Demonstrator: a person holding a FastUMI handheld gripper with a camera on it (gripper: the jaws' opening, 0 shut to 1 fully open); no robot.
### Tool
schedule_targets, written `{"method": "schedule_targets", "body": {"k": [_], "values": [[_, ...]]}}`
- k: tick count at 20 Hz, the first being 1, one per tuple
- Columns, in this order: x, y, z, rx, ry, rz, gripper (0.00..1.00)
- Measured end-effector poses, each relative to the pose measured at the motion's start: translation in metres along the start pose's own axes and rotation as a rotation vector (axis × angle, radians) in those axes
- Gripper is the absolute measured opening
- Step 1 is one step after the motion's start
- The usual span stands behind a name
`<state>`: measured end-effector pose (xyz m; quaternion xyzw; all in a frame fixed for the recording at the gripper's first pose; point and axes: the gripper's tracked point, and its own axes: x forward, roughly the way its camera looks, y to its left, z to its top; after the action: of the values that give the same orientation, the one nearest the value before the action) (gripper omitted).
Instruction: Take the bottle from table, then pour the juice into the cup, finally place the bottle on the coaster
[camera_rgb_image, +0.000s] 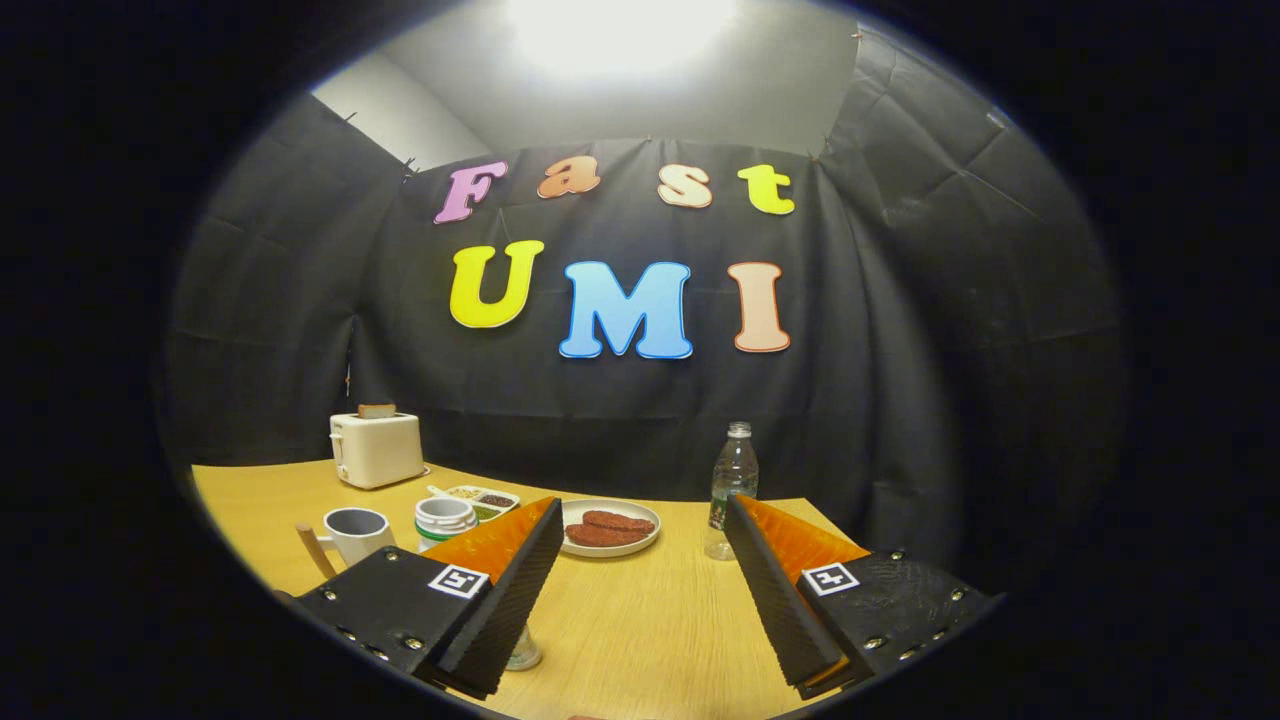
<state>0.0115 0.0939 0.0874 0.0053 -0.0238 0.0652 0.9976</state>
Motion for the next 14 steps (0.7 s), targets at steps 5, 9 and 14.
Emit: {"method": "schedule_targets", "body": {"k": [5, 9, 14], "values": [[-0.014, 0.015, 0.001, 0.043, 0.023, 0.001, 0.99], [-0.025, 0.028, -0.001, 0.032, 0.038, 0.001, 0.98], [-0.034, 0.049, -0.012, 0.035, 0.051, 0.032, 0.98]]}}
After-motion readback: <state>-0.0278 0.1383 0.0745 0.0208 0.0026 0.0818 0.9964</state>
